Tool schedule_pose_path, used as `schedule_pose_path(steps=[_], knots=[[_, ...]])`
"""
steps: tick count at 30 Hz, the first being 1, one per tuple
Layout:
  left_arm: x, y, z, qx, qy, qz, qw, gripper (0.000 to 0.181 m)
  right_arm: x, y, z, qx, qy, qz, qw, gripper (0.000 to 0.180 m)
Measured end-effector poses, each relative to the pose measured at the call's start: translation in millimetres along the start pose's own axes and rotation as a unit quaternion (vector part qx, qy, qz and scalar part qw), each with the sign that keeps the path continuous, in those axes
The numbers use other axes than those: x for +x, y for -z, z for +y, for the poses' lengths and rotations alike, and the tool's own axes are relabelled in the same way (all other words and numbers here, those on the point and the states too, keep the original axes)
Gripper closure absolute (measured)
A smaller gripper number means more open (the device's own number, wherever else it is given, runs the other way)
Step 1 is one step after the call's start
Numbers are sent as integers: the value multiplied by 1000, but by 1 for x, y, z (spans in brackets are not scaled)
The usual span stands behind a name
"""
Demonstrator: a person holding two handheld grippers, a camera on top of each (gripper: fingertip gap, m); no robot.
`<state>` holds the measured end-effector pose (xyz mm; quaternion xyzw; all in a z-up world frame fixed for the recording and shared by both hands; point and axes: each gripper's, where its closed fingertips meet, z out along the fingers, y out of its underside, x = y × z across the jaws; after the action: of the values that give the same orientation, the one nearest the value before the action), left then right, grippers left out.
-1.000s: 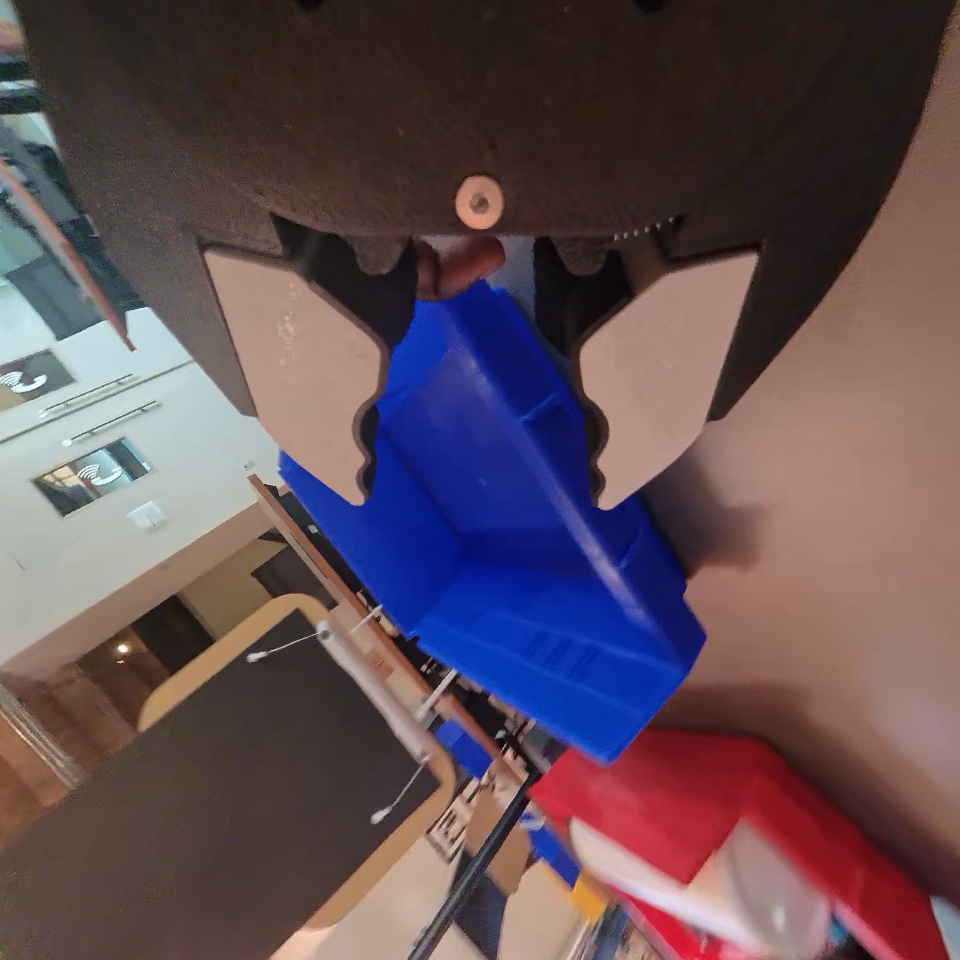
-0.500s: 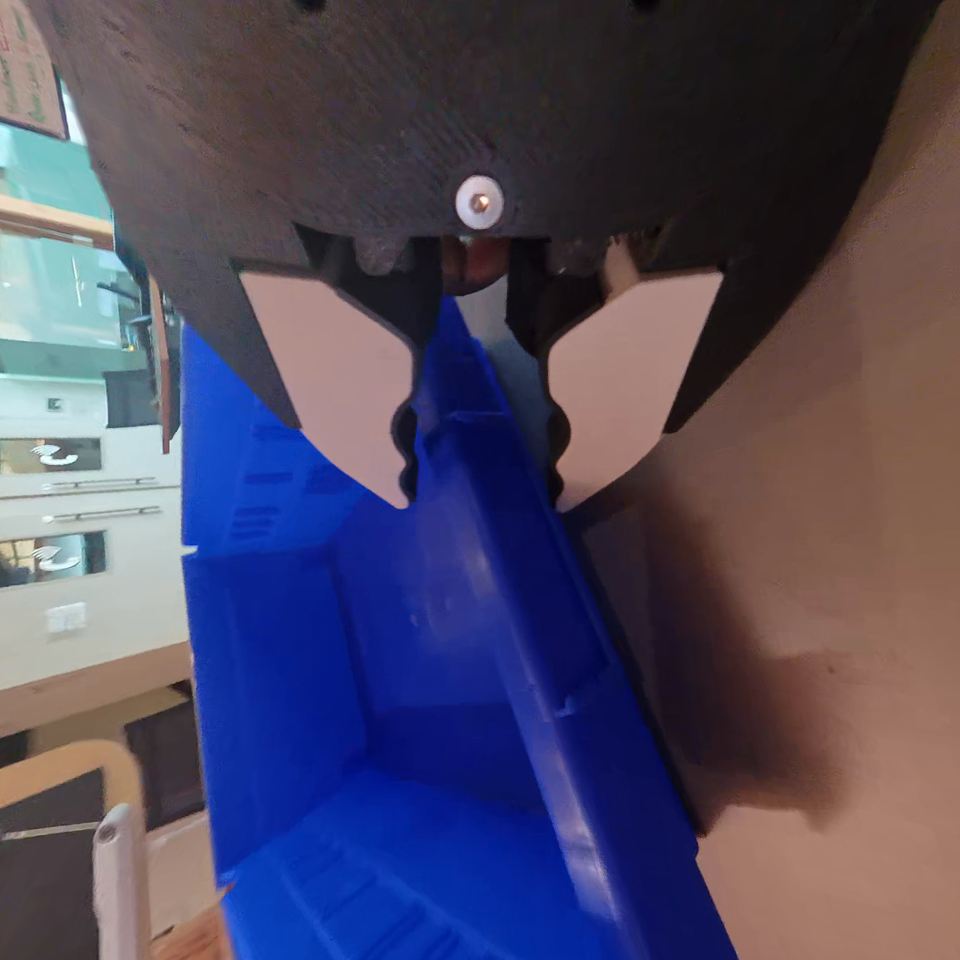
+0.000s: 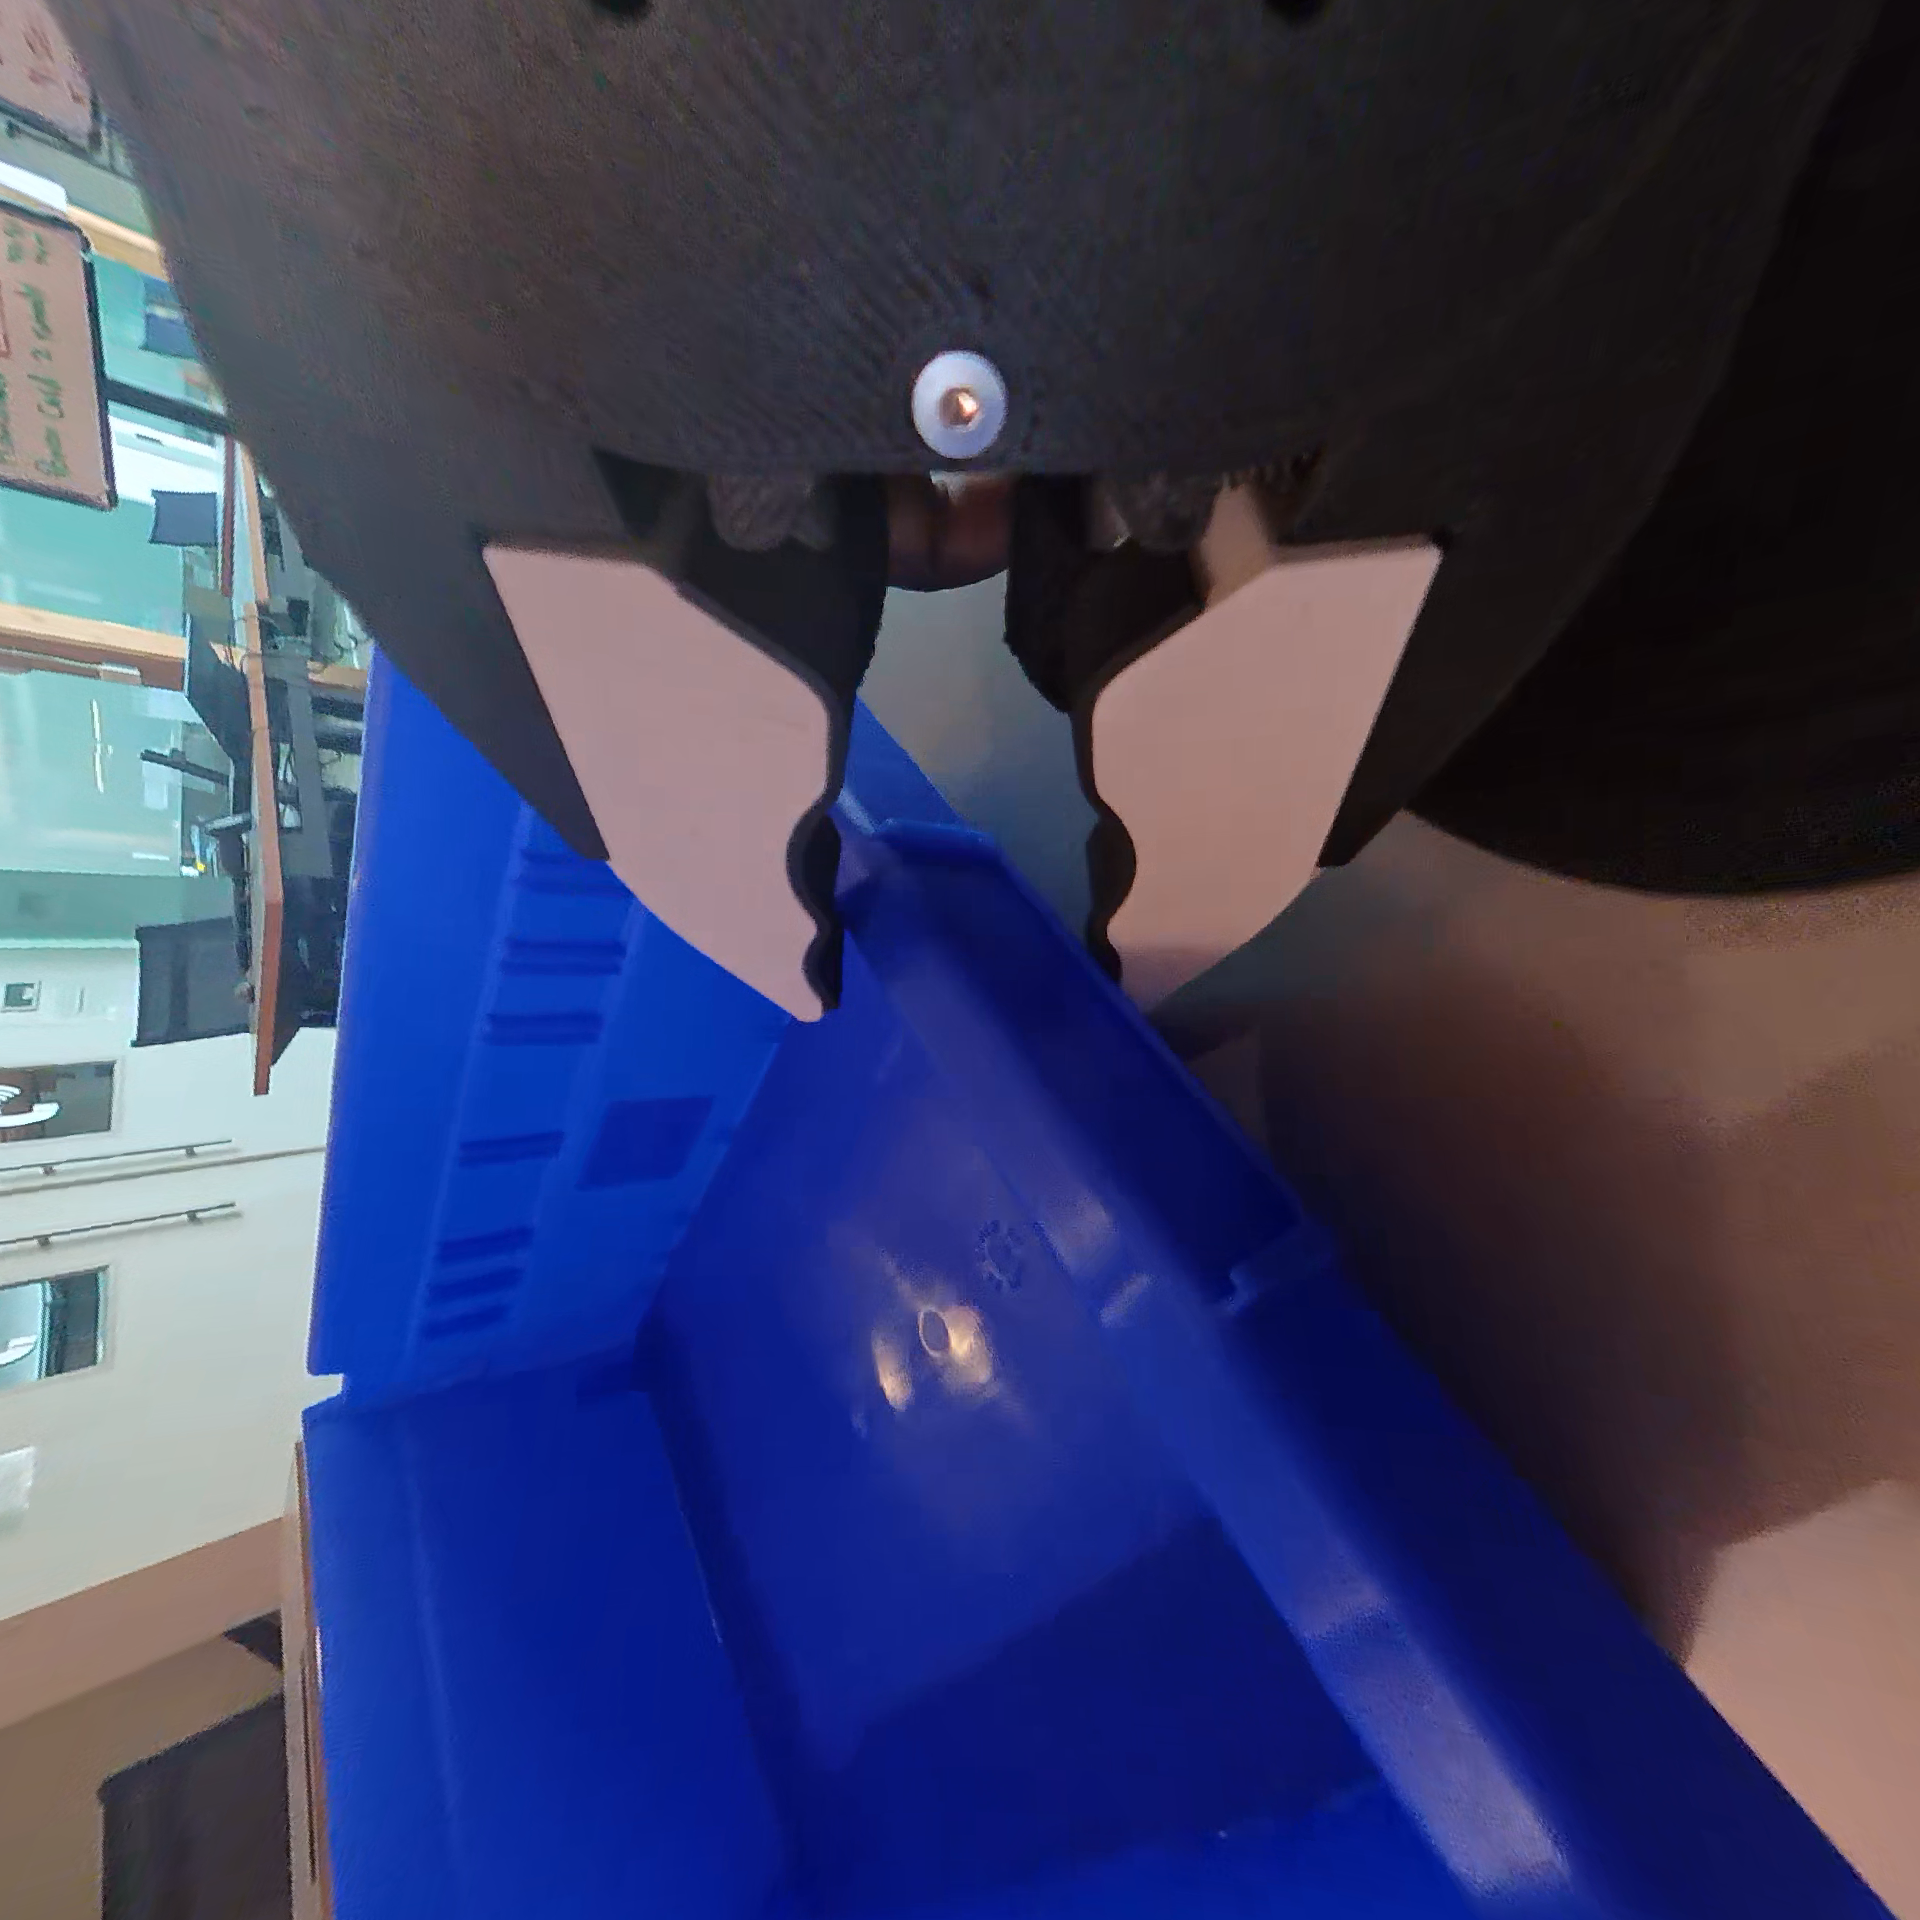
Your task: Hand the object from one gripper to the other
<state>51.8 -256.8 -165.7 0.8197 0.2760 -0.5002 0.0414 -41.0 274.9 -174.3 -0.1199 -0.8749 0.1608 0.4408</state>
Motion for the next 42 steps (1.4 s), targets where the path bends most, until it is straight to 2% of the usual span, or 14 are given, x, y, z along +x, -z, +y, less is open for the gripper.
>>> schedule_pose_path(steps=[8,18,21,25,27,29,31,33,34,35,36,38,40,42], knots=[[-1,11,25,-7,26,-9,1000,135,24,5,51,-44,-19,31,998,134],[5,30,41,-109,88,-29,990,133,52,18,117,-60,-48,67,995,131],[6,30,40,-111,83,-30,990,133,58,25,135,-77,-55,89,992,129],[19,42,28,-56,173,63,981,108,60,48,140,-56,-132,74,987,116],[16,66,6,24,241,134,961,102,68,71,127,-4,-190,81,979,111],[-15,96,-25,154,318,146,924,93,82,99,94,98,-284,84,950,113],[-68,130,-58,305,408,112,853,82,92,132,36,267,-392,33,880,113],[-124,161,-84,450,514,89,725,72,101,160,-19,411,-470,-43,780,105],[-145,168,-92,495,552,91,664,64,104,166,-43,458,-491,-75,737,95],[-164,168,-98,518,581,91,622,57,105,167,-67,492,-502,-106,703,78],[-176,159,-103,516,597,86,608,50,104,165,-90,514,-506,-138,679,63],[-187,130,-112,478,599,68,638,36,97,151,-136,529,-515,-201,644,45],[-181,110,-121,447,596,88,662,36,86,128,-176,513,-517,-261,633,41],[-163,98,-124,425,580,126,683,35,71,100,-207,486,-515,-304,638,40]])
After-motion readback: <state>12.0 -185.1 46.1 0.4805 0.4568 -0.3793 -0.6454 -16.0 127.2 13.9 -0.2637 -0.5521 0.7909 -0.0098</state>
